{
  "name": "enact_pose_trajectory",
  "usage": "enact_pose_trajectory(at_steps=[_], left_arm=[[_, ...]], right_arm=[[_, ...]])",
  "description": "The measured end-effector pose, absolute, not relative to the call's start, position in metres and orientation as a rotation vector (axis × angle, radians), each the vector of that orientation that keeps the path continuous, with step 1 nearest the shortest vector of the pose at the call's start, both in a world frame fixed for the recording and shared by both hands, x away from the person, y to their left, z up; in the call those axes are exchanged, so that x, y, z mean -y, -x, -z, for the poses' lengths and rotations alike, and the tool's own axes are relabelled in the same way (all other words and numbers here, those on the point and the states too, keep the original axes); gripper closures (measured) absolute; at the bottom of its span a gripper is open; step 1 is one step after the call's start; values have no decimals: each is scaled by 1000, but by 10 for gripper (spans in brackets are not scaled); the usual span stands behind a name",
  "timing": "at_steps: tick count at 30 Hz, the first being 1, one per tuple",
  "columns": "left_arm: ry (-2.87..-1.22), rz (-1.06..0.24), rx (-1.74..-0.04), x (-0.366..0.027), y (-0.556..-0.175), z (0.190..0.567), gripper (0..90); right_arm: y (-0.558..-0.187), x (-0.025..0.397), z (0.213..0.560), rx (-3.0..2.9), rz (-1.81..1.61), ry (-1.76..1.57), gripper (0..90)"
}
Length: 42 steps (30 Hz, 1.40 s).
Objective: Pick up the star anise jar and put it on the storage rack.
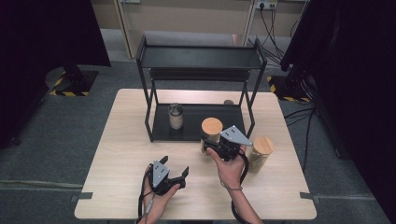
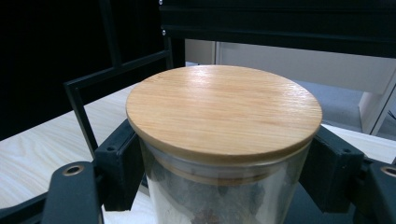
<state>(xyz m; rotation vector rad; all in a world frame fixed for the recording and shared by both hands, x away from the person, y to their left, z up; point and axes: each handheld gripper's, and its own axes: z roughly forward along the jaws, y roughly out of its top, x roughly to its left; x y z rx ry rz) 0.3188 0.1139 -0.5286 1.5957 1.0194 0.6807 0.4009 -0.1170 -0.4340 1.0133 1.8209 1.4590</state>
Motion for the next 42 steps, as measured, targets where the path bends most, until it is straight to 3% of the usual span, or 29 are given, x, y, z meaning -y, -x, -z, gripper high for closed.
enact_pose_trajectory(at_steps=[42], left_arm=[[-1608, -693, -1000, -112, -318, 528, 88]], right_arm=[[-449, 97, 428, -1820, -1408, -1078, 255]])
